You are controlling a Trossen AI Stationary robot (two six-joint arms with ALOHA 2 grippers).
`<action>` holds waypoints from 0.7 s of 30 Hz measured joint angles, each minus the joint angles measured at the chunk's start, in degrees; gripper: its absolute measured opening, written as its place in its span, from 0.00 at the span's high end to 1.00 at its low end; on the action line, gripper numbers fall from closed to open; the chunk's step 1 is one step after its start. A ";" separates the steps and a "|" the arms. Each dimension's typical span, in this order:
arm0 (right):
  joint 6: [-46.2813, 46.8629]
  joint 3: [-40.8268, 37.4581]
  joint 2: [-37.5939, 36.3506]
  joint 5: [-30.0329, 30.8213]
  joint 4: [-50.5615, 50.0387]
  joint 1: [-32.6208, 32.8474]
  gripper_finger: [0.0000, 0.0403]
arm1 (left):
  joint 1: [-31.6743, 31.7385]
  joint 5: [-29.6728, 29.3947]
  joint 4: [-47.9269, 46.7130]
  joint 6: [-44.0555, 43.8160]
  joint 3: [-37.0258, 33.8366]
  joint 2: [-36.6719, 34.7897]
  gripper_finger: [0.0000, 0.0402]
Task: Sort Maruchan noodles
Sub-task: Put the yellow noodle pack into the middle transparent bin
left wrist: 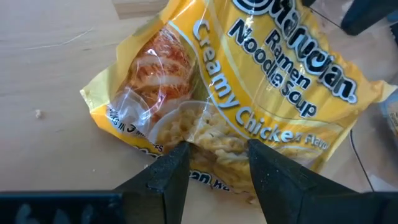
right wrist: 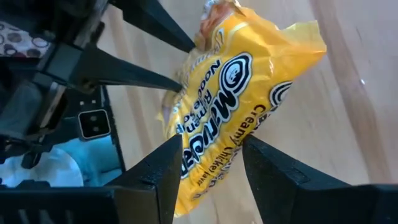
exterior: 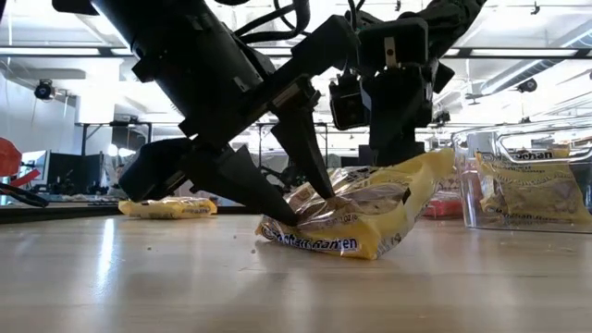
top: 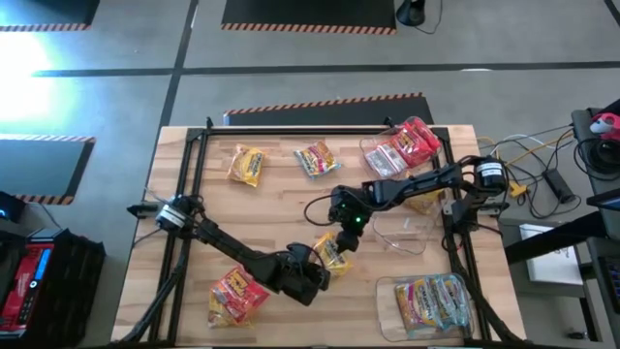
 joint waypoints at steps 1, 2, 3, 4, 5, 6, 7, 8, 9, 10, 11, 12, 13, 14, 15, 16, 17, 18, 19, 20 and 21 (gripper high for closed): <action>0.02 0.00 -0.02 0.14 0.25 0.02 0.60 | 0.00 0.00 0.00 0.00 -0.06 0.00 0.64; 0.02 0.00 -0.02 0.53 0.26 0.02 0.59 | 0.00 0.02 0.00 -0.04 -0.07 0.00 0.64; 0.05 0.00 -0.02 0.96 0.23 0.02 0.58 | 0.00 0.07 0.02 -0.10 -0.11 0.00 0.64; 0.05 -0.02 -0.02 1.21 0.25 0.02 0.57 | 0.00 0.23 0.06 -0.12 -0.20 0.00 0.64; 0.05 0.00 -0.02 1.26 0.34 0.02 0.56 | 0.01 0.45 0.08 -0.19 -0.34 0.00 0.64; 0.04 0.00 -0.02 1.33 0.49 0.03 0.55 | 0.04 0.75 0.13 -0.36 -0.50 -0.01 0.64; 0.05 0.00 -0.02 1.42 0.53 0.03 0.54 | 0.07 0.85 0.24 -0.62 -0.70 -0.04 0.64; 0.05 0.00 -0.02 1.52 0.52 0.05 0.53 | 0.07 0.83 0.32 -0.95 -0.82 -0.04 0.64; 0.03 0.00 -0.02 1.62 0.49 0.05 0.52 | 0.07 0.83 0.37 -1.16 -0.88 -0.04 0.64; 0.05 0.00 -0.02 1.69 0.49 0.04 0.51 | 0.07 0.83 0.36 -1.25 -0.90 -0.04 0.64; 0.06 0.00 -0.02 1.69 0.48 0.02 0.50 | 0.07 0.83 0.37 -1.27 -0.90 -0.04 0.64; 0.26 0.00 -0.02 1.69 0.46 -0.01 0.50 | 0.07 0.85 0.36 -1.29 -0.92 -0.04 0.64; 0.54 0.00 -0.05 1.66 0.45 -0.09 0.50 | 0.07 0.85 0.35 -1.29 -0.94 -0.04 0.64; 0.94 0.00 -0.14 1.50 0.42 -0.22 0.49 | 0.07 0.85 0.37 -1.29 -0.96 -0.04 0.64; 1.32 0.00 -0.20 1.29 0.32 -0.33 0.49 | 0.07 0.89 0.35 -1.29 -0.96 -0.04 0.64; 1.53 0.09 -0.32 1.27 -0.14 -0.53 0.49 | 0.07 0.89 0.36 -1.28 -0.96 -0.04 0.64; 1.51 0.17 -0.41 1.29 -0.84 -0.75 0.49 | 0.09 0.88 0.39 -1.27 -0.96 -0.04 0.64; 1.47 0.17 -0.50 1.29 -1.12 -0.97 0.49 | 0.11 0.87 0.36 -1.27 -0.99 -0.04 0.64; 1.35 0.23 -0.52 1.49 -1.40 -1.21 0.49 | 0.11 0.88 0.31 -1.24 -1.01 -0.02 0.64; 1.26 0.26 -0.52 2.11 -1.89 -1.24 0.49 | 0.11 1.01 0.31 -1.22 -1.01 -0.02 0.64; 1.25 0.26 -0.49 3.37 -2.40 -1.28 0.49 | 0.11 1.06 0.31 -1.22 -1.01 -0.02 0.64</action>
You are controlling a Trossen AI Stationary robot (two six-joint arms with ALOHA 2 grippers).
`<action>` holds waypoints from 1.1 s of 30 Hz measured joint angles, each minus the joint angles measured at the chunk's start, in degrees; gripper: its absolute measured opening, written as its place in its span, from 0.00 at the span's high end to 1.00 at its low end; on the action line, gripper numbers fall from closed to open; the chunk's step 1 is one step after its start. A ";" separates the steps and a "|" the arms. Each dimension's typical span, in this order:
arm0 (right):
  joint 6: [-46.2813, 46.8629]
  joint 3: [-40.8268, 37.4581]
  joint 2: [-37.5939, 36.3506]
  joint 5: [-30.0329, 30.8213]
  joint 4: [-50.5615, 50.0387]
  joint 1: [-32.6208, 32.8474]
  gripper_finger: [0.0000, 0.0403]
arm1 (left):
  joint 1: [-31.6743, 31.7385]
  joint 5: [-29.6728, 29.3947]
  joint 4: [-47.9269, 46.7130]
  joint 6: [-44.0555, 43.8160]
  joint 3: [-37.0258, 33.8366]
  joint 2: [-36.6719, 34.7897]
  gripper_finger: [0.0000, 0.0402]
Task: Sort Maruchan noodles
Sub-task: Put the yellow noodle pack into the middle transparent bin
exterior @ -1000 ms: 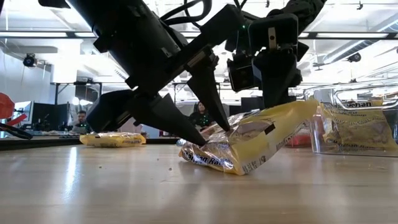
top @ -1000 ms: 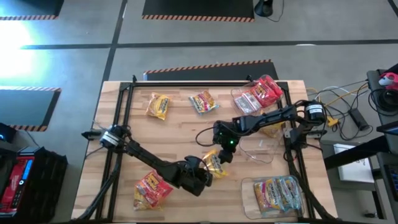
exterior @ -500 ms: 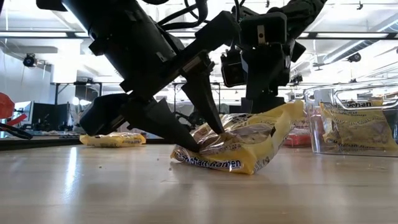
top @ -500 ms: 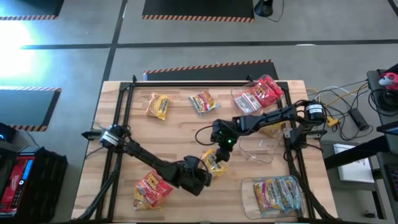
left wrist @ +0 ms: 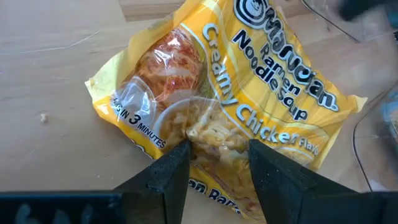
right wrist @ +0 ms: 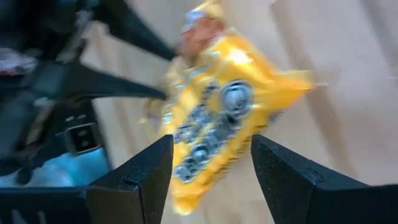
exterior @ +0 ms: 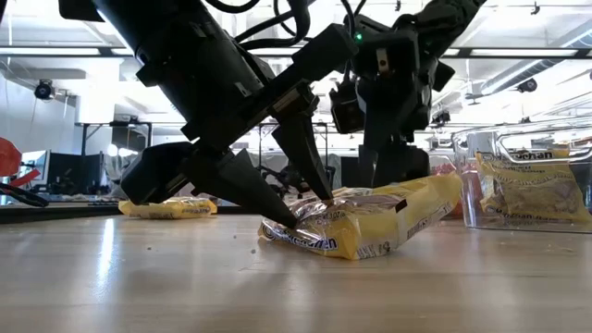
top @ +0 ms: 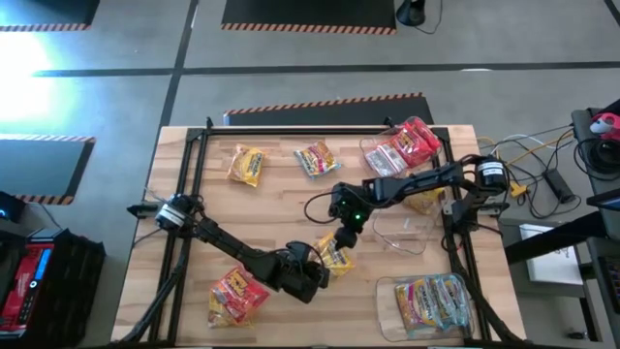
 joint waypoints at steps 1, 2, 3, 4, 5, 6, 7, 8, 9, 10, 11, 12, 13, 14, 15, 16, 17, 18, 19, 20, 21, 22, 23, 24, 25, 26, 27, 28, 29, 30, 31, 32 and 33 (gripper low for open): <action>-0.02 -0.02 0.18 1.01 -0.14 0.01 0.49 | 0.00 -0.05 0.00 0.00 0.00 0.00 0.64; -0.03 -0.02 0.49 1.35 -0.06 0.02 0.49 | 0.00 -0.06 0.00 -0.02 0.00 0.00 0.64; -0.05 -0.02 0.89 1.35 -0.02 0.05 0.49 | 0.00 -0.04 0.00 -0.06 0.00 0.00 0.64; -0.09 -0.02 1.35 1.35 -0.06 0.08 0.49 | 0.00 -0.01 0.00 -0.11 -0.01 0.00 0.64; -0.15 -0.04 1.94 1.35 -0.12 0.10 0.49 | 0.00 -0.03 0.00 -0.18 -0.02 0.00 0.64; -0.17 -0.08 2.41 1.35 -0.15 0.16 0.49 | -0.02 -0.03 0.00 -0.22 -0.02 0.00 0.64; -0.20 -0.09 3.00 1.35 -0.17 0.21 0.49 | -0.02 -0.01 0.00 -0.22 -0.02 0.00 0.64; -0.21 -0.09 3.55 1.20 -0.15 0.21 0.49 | -0.02 -0.01 0.00 -0.24 -0.06 0.00 0.64; -0.24 -0.10 4.08 0.95 -0.18 0.21 0.49 | -0.02 -0.03 0.02 -0.28 -0.07 0.00 0.64; -0.48 -0.11 4.67 0.90 -0.18 0.21 0.49 | -0.02 -0.03 0.00 -0.39 -0.07 0.00 0.64; -0.86 -0.11 5.11 0.84 -0.15 0.21 0.49 | -0.02 -0.02 0.00 -0.51 -0.09 0.00 0.64; -1.06 -0.15 5.56 0.51 -0.16 0.21 0.49 | -0.02 -0.02 -0.03 -0.66 -0.09 0.00 0.64; -1.24 -0.15 5.94 0.24 -0.03 0.21 0.49 | -0.02 0.00 -0.10 -0.80 -0.09 -0.02 0.64; -1.25 -0.15 6.30 -0.20 0.11 0.21 0.49 | -0.02 -0.02 -0.21 -0.92 -0.09 -0.02 0.64; -1.25 -0.15 6.73 -0.90 0.41 0.21 0.49 | -0.02 -0.05 -0.35 -1.02 -0.11 -0.02 0.64; -1.25 -0.15 7.24 -1.69 0.85 0.21 0.49 | -0.02 -0.08 -0.53 -1.11 -0.11 -0.02 0.64; -1.26 -0.15 7.67 -2.71 1.31 0.21 0.49 | -0.02 -0.10 -0.73 -1.13 -0.11 -0.02 0.64; -1.25 -0.16 8.01 -3.74 1.83 0.21 0.49 | -0.04 -0.10 -0.80 -1.20 -0.13 -0.02 0.64; -1.25 -0.17 8.32 -4.49 2.59 0.21 0.49 | -0.04 -0.09 -0.82 -1.32 -0.13 -0.02 0.64; -1.27 -0.17 8.65 -5.34 3.54 0.27 0.49 | -0.04 -0.08 -0.83 -1.33 -0.13 -0.02 0.64; -1.25 -0.17 8.81 -5.95 4.21 0.33 0.49 | -0.04 -0.05 -0.83 -1.34 -0.13 -0.02 0.64; -1.25 -0.21 9.02 -6.42 4.82 0.48 0.49 | -0.04 -0.08 -0.84 -1.37 -0.13 -0.02 0.64; -1.27 -0.22 9.12 -6.74 5.67 0.59 0.49 | -0.02 -0.06 -0.87 -1.38 -0.13 -0.02 0.64; -1.29 -0.22 9.15 -6.79 6.14 0.65 0.49 | -0.02 -0.05 -0.90 -1.38 -0.13 -0.02 0.64; -1.42 -0.22 9.15 -6.80 6.32 0.78 0.49 | 0.00 -0.04 -0.93 -1.42 -0.13 -0.02 0.64; -1.66 -0.22 9.15 -6.81 6.61 0.84 0.49 | 0.00 -0.03 -1.04 -1.49 -0.13 -0.02 0.64; -1.75 -0.22 9.15 -6.82 6.87 0.87 0.49 | 0.00 -0.02 -1.12 -1.54 -0.13 -0.02 0.64; -1.77 -0.22 9.15 -6.83 7.26 0.91 0.49 | 0.00 -0.01 -1.21 -1.55 -0.13 -0.02 0.64; -1.81 -0.22 9.15 -6.80 7.60 0.93 0.49 | 0.00 -0.01 -1.31 -1.55 -0.13 -0.02 0.64; -1.86 -0.22 9.15 -6.78 7.75 0.93 0.49 | 0.00 0.01 -1.33 -1.57 -0.13 -0.02 0.64; -1.88 -0.22 9.15 -6.80 7.83 0.95 0.49 | 0.00 0.01 -1.35 -1.57 -0.13 -0.02 0.64; -1.88 -0.22 9.15 -6.80 7.90 0.95 0.49 | 0.00 -0.01 -1.36 -1.57 -0.13 -0.02 0.64; -1.88 -0.22 9.15 -6.80 7.94 0.95 0.50 | 0.00 -0.01 -1.38 -1.59 -0.13 -0.02 0.64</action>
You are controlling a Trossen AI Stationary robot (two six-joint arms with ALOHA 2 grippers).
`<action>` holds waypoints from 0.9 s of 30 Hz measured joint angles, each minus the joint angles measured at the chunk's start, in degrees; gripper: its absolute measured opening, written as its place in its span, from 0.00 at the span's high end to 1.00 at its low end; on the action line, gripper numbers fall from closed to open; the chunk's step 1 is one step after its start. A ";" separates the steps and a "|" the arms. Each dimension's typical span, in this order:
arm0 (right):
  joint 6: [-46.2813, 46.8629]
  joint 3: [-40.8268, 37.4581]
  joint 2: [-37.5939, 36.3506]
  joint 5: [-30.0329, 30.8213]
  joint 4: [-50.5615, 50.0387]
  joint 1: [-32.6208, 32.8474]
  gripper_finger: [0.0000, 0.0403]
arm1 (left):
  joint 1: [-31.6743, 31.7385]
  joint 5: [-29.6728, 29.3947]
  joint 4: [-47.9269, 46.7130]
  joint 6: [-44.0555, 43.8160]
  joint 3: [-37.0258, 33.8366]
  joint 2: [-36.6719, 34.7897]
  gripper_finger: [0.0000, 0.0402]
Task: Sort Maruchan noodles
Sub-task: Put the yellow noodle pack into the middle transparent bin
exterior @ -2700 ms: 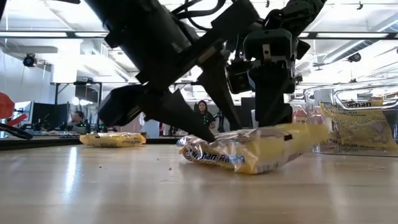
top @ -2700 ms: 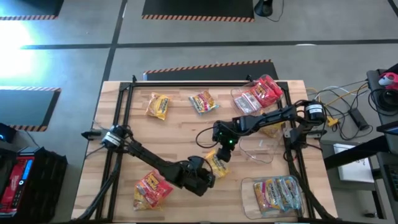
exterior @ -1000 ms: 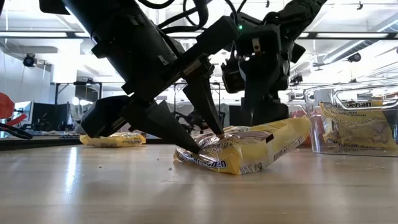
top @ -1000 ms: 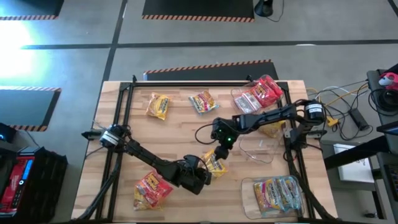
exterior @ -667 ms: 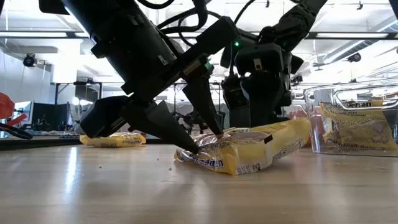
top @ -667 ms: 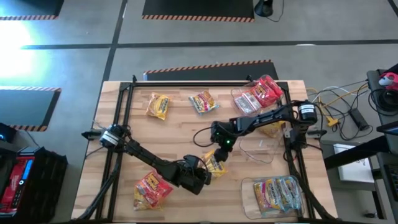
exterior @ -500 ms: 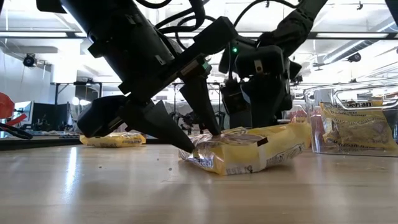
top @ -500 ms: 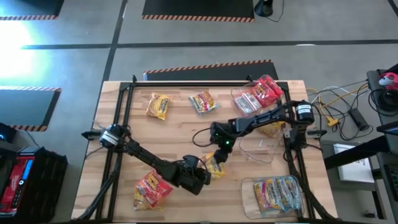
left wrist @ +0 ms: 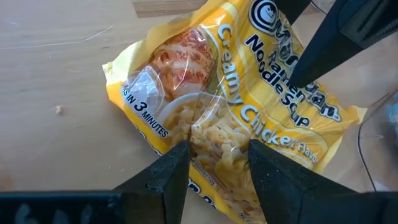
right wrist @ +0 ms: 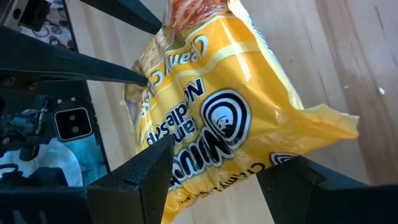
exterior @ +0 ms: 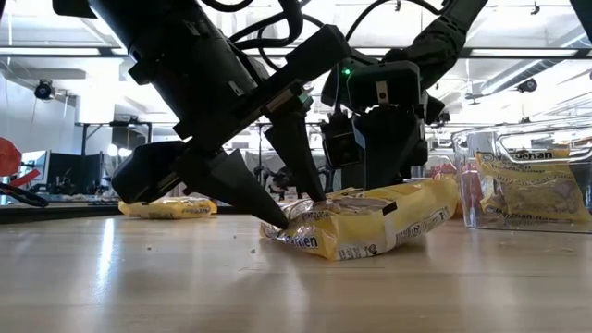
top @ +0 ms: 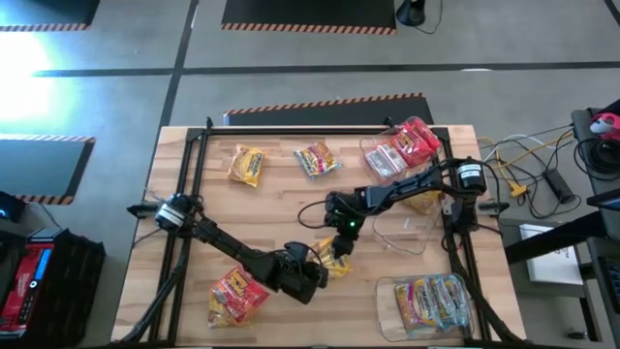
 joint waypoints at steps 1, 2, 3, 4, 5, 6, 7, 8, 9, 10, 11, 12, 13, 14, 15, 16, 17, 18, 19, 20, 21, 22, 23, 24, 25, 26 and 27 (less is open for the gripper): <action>-0.02 -0.02 0.00 0.00 0.02 0.00 0.50 | 0.00 -0.02 0.00 -0.03 0.00 0.00 0.64; -0.02 -0.02 0.00 0.00 0.02 0.00 0.52 | 0.00 -0.03 -0.01 -0.23 0.00 0.00 0.64; -0.02 -0.02 0.00 0.00 0.03 0.00 0.53 | 0.00 -0.08 -0.02 -0.50 0.00 0.00 0.64; 0.02 -0.02 0.00 0.00 0.04 0.00 0.54 | 0.00 -0.14 -0.03 -1.08 0.00 0.00 0.64; 0.13 -0.02 0.00 -0.02 0.05 0.00 0.56 | 0.00 -0.17 -0.04 -1.56 0.00 0.00 0.64; 0.17 -0.02 -0.02 -0.28 0.05 -0.01 0.57 | 0.00 -0.17 -0.05 -1.86 0.00 0.00 0.64; 0.18 -0.03 -0.02 -0.65 0.02 -0.02 0.59 | 0.00 -0.23 -0.07 -1.98 0.00 0.00 0.64; 0.24 -0.04 -0.02 -0.82 0.02 -0.02 0.60 | -0.02 -0.40 -0.07 -2.27 0.00 0.00 0.64; 0.24 -0.07 -0.02 -0.95 0.05 0.00 0.62 | -0.02 -0.64 -0.05 -2.51 0.00 0.00 0.64; 0.26 -0.07 -0.04 -1.11 0.03 0.02 0.63 | -0.02 -0.81 0.04 -2.68 -0.02 0.00 0.64; 0.26 -0.07 -0.04 -1.32 0.02 0.02 0.64 | -0.02 -1.07 0.19 -2.69 -0.04 0.00 0.64; 0.28 -0.07 -0.04 -1.36 0.01 0.02 0.65 | -0.04 -1.28 0.45 -2.69 -0.07 0.00 0.64; 0.28 -0.07 -0.04 -1.39 -0.08 0.02 0.66 | -0.04 -1.52 0.80 -2.68 -0.09 0.01 0.64; 0.33 -0.07 -0.05 -1.52 -0.20 0.02 0.66 | -0.04 -1.74 1.26 -2.67 -0.02 0.00 0.64; 0.38 -0.07 -0.07 -1.72 -0.34 0.02 0.67 | -0.04 -2.11 1.61 -2.67 0.07 0.00 0.64; 0.39 -0.07 -0.07 -1.87 -0.44 0.02 0.67 | -0.07 -2.53 1.85 -2.65 0.25 -0.03 0.64; 0.39 -0.07 -0.09 -2.15 -0.57 0.02 0.67 | -0.11 -3.10 1.97 -2.62 0.47 -0.14 0.64; 0.39 -0.07 -0.15 -2.79 -0.75 0.02 0.67 | -0.16 -3.62 2.01 -2.26 0.76 -0.18 0.64; 0.37 -0.07 -0.17 -3.29 -0.83 0.02 0.67 | -0.26 -4.20 2.08 -1.93 0.95 -0.28 0.64; 0.36 -0.07 -0.21 -3.45 -0.87 0.06 0.68 | -0.30 -4.63 2.04 -1.46 1.22 -0.40 0.64; 0.30 -0.07 -0.25 -3.56 -1.08 0.09 0.68 | -0.38 -4.82 1.91 -0.67 1.45 -0.62 0.64; 0.24 -0.07 -0.31 -3.78 -1.27 0.11 0.68 | -0.43 -4.95 1.76 0.18 1.61 -0.81 0.64; 0.16 -0.07 -0.42 -3.94 -1.53 0.13 0.68 | -0.44 -5.06 1.76 0.75 1.75 -1.03 0.64; 0.05 -0.07 -0.52 -4.04 -1.64 0.11 0.68 | -0.50 -5.32 1.60 1.22 1.84 -1.38 0.64; -0.02 -0.07 -0.57 -4.41 -1.66 0.11 0.68 | -0.53 -5.72 1.51 1.51 1.84 -1.66 0.64; -0.10 -0.07 -0.57 -5.00 -1.70 0.07 0.68 | -0.65 -6.02 1.57 1.69 1.91 -1.84 0.64; -0.19 -0.07 -0.59 -5.33 -1.72 0.02 0.68 | -0.75 -6.32 1.71 1.75 1.92 -2.02 0.64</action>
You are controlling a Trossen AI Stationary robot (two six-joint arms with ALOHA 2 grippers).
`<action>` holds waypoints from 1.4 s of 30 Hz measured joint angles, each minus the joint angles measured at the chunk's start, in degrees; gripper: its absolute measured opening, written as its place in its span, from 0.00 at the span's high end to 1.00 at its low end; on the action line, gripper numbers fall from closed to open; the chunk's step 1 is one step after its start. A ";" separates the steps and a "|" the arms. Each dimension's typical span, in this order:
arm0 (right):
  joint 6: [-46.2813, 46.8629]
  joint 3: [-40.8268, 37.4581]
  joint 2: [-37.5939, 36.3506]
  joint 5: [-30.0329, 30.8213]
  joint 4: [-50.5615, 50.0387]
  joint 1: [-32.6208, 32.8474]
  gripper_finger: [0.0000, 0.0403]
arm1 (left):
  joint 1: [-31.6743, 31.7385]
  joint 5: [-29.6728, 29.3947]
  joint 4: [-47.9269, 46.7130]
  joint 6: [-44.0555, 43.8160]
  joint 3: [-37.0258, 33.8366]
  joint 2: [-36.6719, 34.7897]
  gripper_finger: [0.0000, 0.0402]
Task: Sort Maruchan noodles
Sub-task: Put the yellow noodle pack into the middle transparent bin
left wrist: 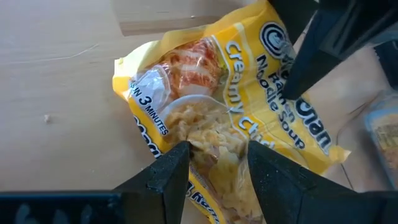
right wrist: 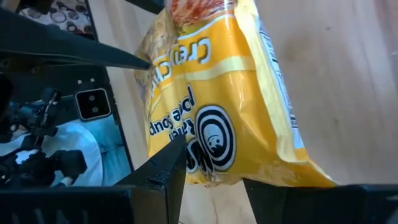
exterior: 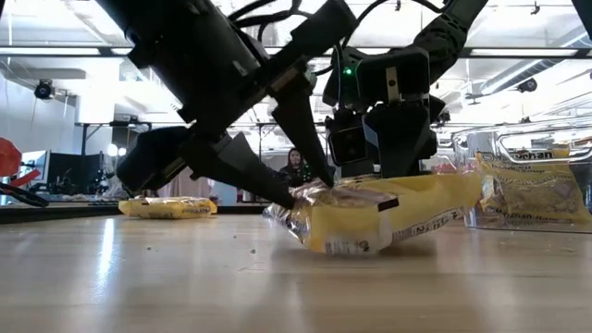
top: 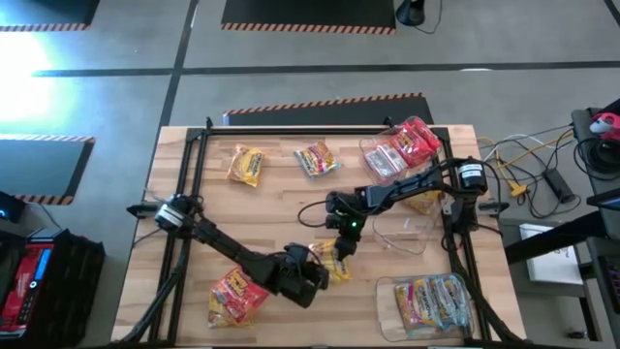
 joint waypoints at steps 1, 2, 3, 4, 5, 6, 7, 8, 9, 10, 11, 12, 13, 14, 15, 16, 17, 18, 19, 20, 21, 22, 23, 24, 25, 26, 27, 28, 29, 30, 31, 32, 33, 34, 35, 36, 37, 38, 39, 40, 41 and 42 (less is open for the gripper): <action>-0.01 0.00 -0.12 -0.06 0.00 0.00 0.68 | -0.04 -0.17 0.04 0.00 0.00 -0.10 0.64; -0.10 0.00 -0.32 -0.04 -0.16 0.02 0.68 | -0.04 -0.19 0.08 -0.04 0.02 -0.16 0.64; -0.25 0.00 -0.50 -0.04 -0.32 0.02 0.68 | -0.04 -0.27 0.08 -0.16 0.04 -0.16 0.64; -0.28 0.00 -0.66 -0.04 -0.38 0.00 0.68 | -0.06 -0.42 0.15 -0.42 0.06 -0.18 0.64; -0.30 0.00 -0.77 -0.02 -0.47 0.00 0.68 | -0.14 -0.59 0.32 -0.63 0.07 -0.18 0.64; -0.43 0.00 -0.83 -0.06 -0.50 0.00 0.68 | -0.20 -0.74 0.40 -1.04 0.07 -0.23 0.64; -0.61 0.00 -0.96 -0.34 -0.53 -0.07 0.68 | -0.32 -0.81 0.45 -1.38 0.07 -0.33 0.64; -0.83 0.00 -1.09 -0.80 -0.75 -0.14 0.68 | -0.45 -0.93 0.57 -1.59 0.09 -0.54 0.64; -1.14 0.00 -1.21 -1.07 -1.01 -0.25 0.68 | -0.54 -1.07 0.81 -1.87 0.09 -0.77 0.64; -1.79 0.00 -1.41 -1.11 -1.61 -0.44 0.69 | -0.67 -1.38 0.93 -2.07 0.16 -1.10 0.64; -2.52 0.03 -1.56 -1.11 -2.30 -0.58 0.70 | -0.79 -1.83 1.23 -2.26 0.20 -1.42 0.64; -3.13 0.08 -1.63 -1.09 -2.89 -0.81 0.71 | -0.97 -2.74 1.37 -2.38 0.20 -1.92 0.64; -3.42 0.11 -1.64 -1.09 -3.15 -1.02 0.72 | -1.14 -3.73 1.39 -2.36 0.20 -2.38 0.64; -3.50 0.11 -1.67 -1.10 -3.42 -1.26 0.73 | -1.26 -4.81 1.43 -2.33 0.20 -2.98 0.64; -3.63 0.11 -1.77 -1.02 -3.45 -1.51 0.73 | -1.32 -5.95 1.65 -2.02 0.20 -3.59 0.64; -3.73 0.18 -1.86 -0.98 -3.23 -1.69 0.74 | -1.39 -7.14 2.04 -1.51 0.21 -4.31 0.64; -3.91 0.24 -2.02 -0.94 -3.12 -1.93 0.75 | -1.40 -8.06 2.14 -0.95 0.22 -5.01 0.64; -4.14 0.26 -2.25 -1.04 -3.32 -2.17 0.75 | -1.42 -9.02 2.06 -0.41 0.22 -5.65 0.64; -4.36 0.26 -2.50 -1.08 -3.63 -2.39 0.76 | -1.42 -9.73 2.00 0.30 0.22 -6.16 0.64; -4.77 0.24 -2.74 -1.07 -3.74 -2.54 0.76 | -1.44 -10.34 1.89 1.07 0.22 -6.47 0.64; -5.20 0.24 -2.94 -1.11 -3.72 -2.77 0.77 | -1.48 -10.39 1.69 1.64 0.22 -6.75 0.64; -5.54 0.24 -3.32 -1.08 -4.02 -2.98 0.78 | -1.50 -10.58 1.36 1.98 0.22 -6.87 0.64; -5.80 0.24 -3.56 -1.11 -4.38 -3.15 0.78 | -1.50 -10.66 1.20 1.99 0.22 -7.00 0.64; -6.13 0.24 -3.72 -1.11 -4.20 -3.28 0.79 | -1.52 -10.84 1.00 1.99 0.22 -7.05 0.64; -6.22 0.24 -3.88 -1.09 -4.27 -3.44 0.80 | -1.53 -10.87 0.77 1.85 0.22 -7.07 0.64; -6.21 0.24 -3.98 -1.05 -4.55 -3.54 0.81 | -1.53 -10.66 0.59 1.64 0.22 -7.07 0.64; -6.19 0.24 -3.98 -1.02 -4.47 -3.56 0.81 | -1.53 -9.94 0.27 1.51 0.21 -7.07 0.64; -6.05 0.24 -3.98 -0.96 -4.57 -3.55 0.82 | -1.53 -8.63 -0.10 1.45 0.16 -7.07 0.64; -6.02 0.23 -3.98 -0.95 -4.85 -3.53 0.82 | -1.53 -7.20 -0.30 1.37 0.00 -7.07 0.64; -5.98 0.21 -3.95 -0.94 -5.02 -3.52 0.81 | -1.53 -6.22 -0.62 1.20 -0.16 -7.07 0.64; -5.98 0.20 -3.88 -0.94 -5.10 -3.52 0.81 | -1.53 -5.35 -0.65 0.72 -0.44 -7.07 0.64; -5.99 0.20 -3.85 -0.94 -5.20 -3.52 0.80 | -1.53 -4.68 -0.66 0.00 -0.66 -7.06 0.64; -6.07 0.17 -3.85 -0.94 -5.43 -3.52 0.79 | -1.53 -4.08 -0.67 -0.73 -0.77 -6.93 0.64; -6.15 0.11 -3.85 -0.94 -5.60 -3.52 0.78 | -1.53 -3.60 -0.46 -1.50 -0.97 -6.73 0.64; -6.19 0.11 -3.82 -0.94 -5.64 -3.52 0.77 | -1.53 -2.82 -0.40 -2.44 -1.26 -6.50 0.64; -6.22 0.11 -3.79 -0.92 -5.62 -3.54 0.75 | -1.53 -2.18 -0.63 -3.57 -1.60 -6.06 0.64; -6.23 0.11 -3.79 -0.93 -5.62 -3.52 0.74 | -1.53 -1.34 -0.67 -4.72 -1.79 -5.46 0.64; -6.24 0.11 -3.78 -0.92 -5.60 -3.52 0.73 | -1.53 -0.69 -0.66 -5.88 -2.02 -4.97 0.64; -6.24 0.10 -3.78 -0.92 -5.62 -3.52 0.71 | -1.53 0.05 -0.79 -7.05 -2.17 -4.41 0.64; -6.27 0.03 -3.78 -0.92 -5.57 -3.52 0.70 | -1.53 0.77 -0.70 -8.27 -2.19 -3.86 0.64; -6.39 -0.06 -3.78 -0.91 -5.58 -3.51 0.69 | -1.53 1.51 -0.51 -9.44 -2.14 -3.33 0.64; -6.50 -0.14 -3.77 -0.90 -5.68 -3.45 0.67 | -1.54 2.05 -0.52 -10.42 -2.12 -2.77 0.64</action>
